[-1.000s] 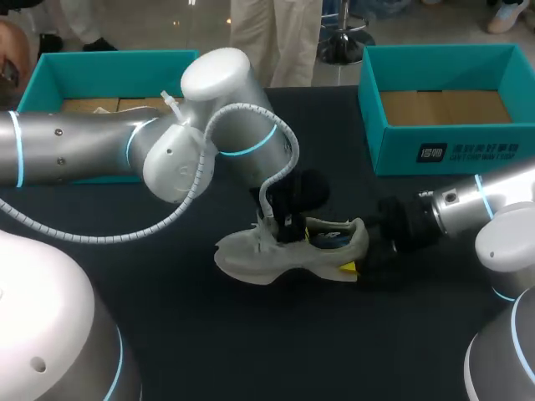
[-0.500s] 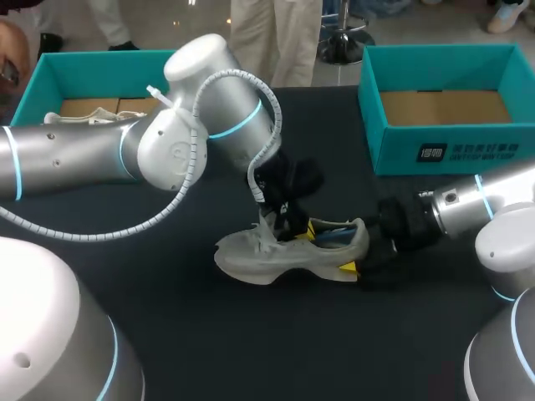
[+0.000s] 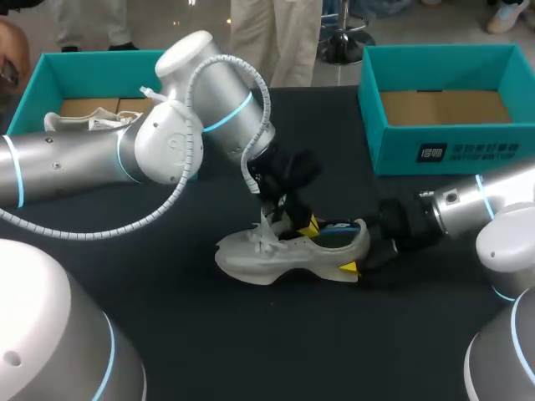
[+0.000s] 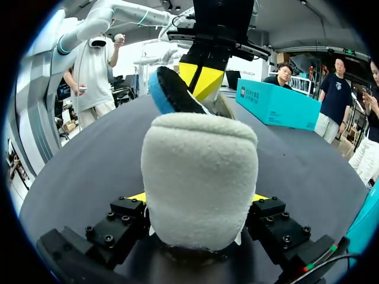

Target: Take the shoe out of the shoebox, open the shoe tongue, remove and reinsert the insole, then place the shoe into the shoebox

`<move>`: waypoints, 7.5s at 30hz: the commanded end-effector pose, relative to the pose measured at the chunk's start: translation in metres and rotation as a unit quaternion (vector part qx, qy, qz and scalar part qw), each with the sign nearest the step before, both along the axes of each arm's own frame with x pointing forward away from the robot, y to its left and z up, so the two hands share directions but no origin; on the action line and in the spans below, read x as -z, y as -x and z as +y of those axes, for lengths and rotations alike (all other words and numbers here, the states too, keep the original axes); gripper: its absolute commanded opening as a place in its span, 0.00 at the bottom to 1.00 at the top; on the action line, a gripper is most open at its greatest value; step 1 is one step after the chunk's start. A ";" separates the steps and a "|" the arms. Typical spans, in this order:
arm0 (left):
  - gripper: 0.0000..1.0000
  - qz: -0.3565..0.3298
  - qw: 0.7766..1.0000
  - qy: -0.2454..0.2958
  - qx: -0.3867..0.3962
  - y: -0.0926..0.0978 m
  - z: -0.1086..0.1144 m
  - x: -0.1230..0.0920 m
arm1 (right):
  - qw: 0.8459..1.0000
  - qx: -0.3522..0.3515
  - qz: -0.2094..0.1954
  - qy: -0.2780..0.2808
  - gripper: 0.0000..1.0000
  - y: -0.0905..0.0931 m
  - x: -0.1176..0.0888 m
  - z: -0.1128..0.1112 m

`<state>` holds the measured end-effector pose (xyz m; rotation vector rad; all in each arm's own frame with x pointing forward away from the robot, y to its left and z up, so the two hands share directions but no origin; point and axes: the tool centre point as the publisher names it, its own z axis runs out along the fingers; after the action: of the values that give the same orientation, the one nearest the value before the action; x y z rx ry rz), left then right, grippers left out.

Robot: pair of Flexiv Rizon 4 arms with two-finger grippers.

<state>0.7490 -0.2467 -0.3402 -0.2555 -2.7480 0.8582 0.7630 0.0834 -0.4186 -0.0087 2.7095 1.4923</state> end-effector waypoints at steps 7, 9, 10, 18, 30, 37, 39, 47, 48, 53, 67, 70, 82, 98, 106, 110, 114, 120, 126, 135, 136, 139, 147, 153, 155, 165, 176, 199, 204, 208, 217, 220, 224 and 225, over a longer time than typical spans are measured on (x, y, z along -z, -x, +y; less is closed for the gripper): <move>0.00 0.007 1.000 0.000 -0.023 -0.005 0.018 0.001 | 1.000 0.000 0.000 0.002 0.00 0.000 0.001 0.002; 0.00 0.017 1.000 0.007 -0.020 -0.006 0.019 0.000 | 1.000 0.000 0.000 0.002 0.00 0.000 0.001 0.002; 0.00 0.017 1.000 0.007 -0.020 -0.006 0.018 0.000 | 1.000 0.000 0.000 0.002 0.00 0.000 0.001 0.002; 0.00 0.027 0.999 0.030 -0.004 -0.001 -0.003 -0.006 | 1.000 0.000 0.000 0.002 0.00 0.000 0.001 0.002; 0.00 0.025 0.997 0.066 0.001 0.005 -0.019 -0.017 | 1.000 0.000 0.000 0.002 0.00 0.000 0.001 0.002; 0.37 -0.023 0.996 0.077 -0.024 0.010 -0.016 -0.008 | 1.000 0.000 0.000 0.002 0.00 0.000 0.001 0.002; 0.39 -0.032 0.996 0.081 -0.027 0.011 -0.015 -0.007 | 1.000 0.000 0.000 0.002 0.00 0.000 0.001 0.002; 0.44 -0.082 0.992 0.076 -0.054 0.013 -0.014 -0.004 | 1.000 0.000 0.000 0.002 0.00 0.000 0.001 0.002; 0.43 -0.089 0.992 0.077 -0.056 0.014 -0.014 -0.004 | 1.000 0.000 0.000 0.002 0.00 0.000 0.001 0.002; 0.37 -0.103 0.989 0.086 -0.068 0.015 -0.016 -0.003 | 1.000 0.000 0.000 0.002 0.00 0.000 0.001 0.002; 0.34 -0.142 0.982 0.079 -0.101 0.005 -0.020 0.004 | 1.000 0.000 0.000 0.002 0.00 0.000 0.001 0.002; 0.28 -0.148 0.981 0.075 -0.105 0.004 -0.020 0.004 | 1.000 0.000 0.000 0.002 0.00 0.000 0.001 0.002; 0.00 -0.144 0.980 0.080 -0.113 0.004 -0.015 0.000 | 1.000 0.000 0.000 0.002 0.00 0.000 0.001 0.002; 0.00 -0.074 0.981 0.148 -0.101 0.009 -0.010 -0.039 | 1.000 0.000 0.000 0.002 0.00 0.000 0.001 0.002; 0.00 -0.042 0.982 0.165 -0.087 0.009 -0.012 -0.055 | 1.000 0.000 0.000 0.002 0.00 0.000 0.001 0.002; 0.00 -0.035 0.981 0.174 -0.077 0.012 -0.014 -0.066 | 1.000 0.000 0.000 0.002 0.00 0.000 0.001 0.002; 0.00 -0.030 0.980 0.185 -0.068 0.014 -0.018 -0.076 | 1.000 0.000 0.000 0.002 0.00 0.000 0.001 0.002; 0.00 -0.016 0.978 0.199 -0.052 0.015 -0.024 -0.090 | 1.000 0.000 0.000 0.002 0.00 0.000 0.001 0.002; 0.00 0.007 0.974 0.222 -0.043 0.017 -0.028 -0.108 | 1.000 0.000 0.000 0.002 0.00 0.000 0.001 0.002; 0.00 0.003 0.967 0.251 -0.035 0.024 -0.034 -0.136 | 1.000 0.000 0.000 0.002 0.00 0.000 0.001 0.002; 0.00 0.003 0.967 0.254 -0.033 0.025 -0.035 -0.138 | 1.000 0.000 0.000 0.002 0.00 0.000 0.001 0.002; 0.00 0.007 0.964 0.264 -0.026 0.026 -0.038 -0.147 | 1.000 0.000 0.000 0.002 0.00 0.000 0.001 0.002; 0.00 0.004 0.959 0.283 -0.024 0.032 -0.046 -0.170 | 1.000 0.000 0.000 0.002 0.00 0.000 0.001 0.002; 0.00 0.004 0.959 0.283 -0.019 0.033 -0.046 -0.172 | 1.000 0.000 0.000 0.002 0.00 0.000 0.001 0.002; 0.00 0.004 0.959 0.283 -0.019 0.033 -0.046 -0.172 | 1.000 0.000 0.000 0.002 0.00 0.000 0.001 0.002; 0.00 0.004 0.959 0.283 -0.019 0.033 -0.046 -0.172 | 1.000 0.000 0.000 0.002 0.00 0.000 0.001 0.002; 0.00 0.004 0.959 0.283 -0.019 0.033 -0.046 -0.172 | 1.000 0.000 0.000 0.002 0.00 0.000 0.001 0.002; 0.00 0.176 0.916 0.345 -0.101 0.057 -0.039 -0.227 | 1.000 0.000 0.000 0.002 0.00 0.000 0.001 0.002; 0.00 0.214 0.900 0.361 -0.123 0.069 -0.027 -0.249 | 1.000 0.000 0.000 0.002 0.00 0.000 0.001 0.002; 0.00 0.242 0.886 0.371 -0.134 0.078 -0.020 -0.267 | 1.000 0.000 0.000 0.002 0.00 0.000 0.001 0.002; 0.00 0.287 0.858 0.400 -0.148 0.090 -0.003 -0.303 | 1.000 0.000 0.000 0.002 0.00 0.000 0.001 0.002; 0.00 0.320 0.845 0.402 -0.148 0.095 0.003 -0.311 | 1.000 0.000 0.000 0.002 0.00 0.000 0.001 0.002; 0.00 0.354 0.826 0.411 -0.151 0.101 0.009 -0.321 | 1.000 0.000 0.000 0.002 0.00 0.000 0.001 0.002; 0.00 0.367 0.818 0.417 -0.151 0.102 0.010 -0.324 | 1.000 0.000 0.000 0.002 0.00 0.000 0.001 0.002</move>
<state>0.6532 -0.2435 -0.0161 0.3089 -1.6182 1.7435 0.7629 0.0838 -0.4186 -0.0090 2.7094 1.4926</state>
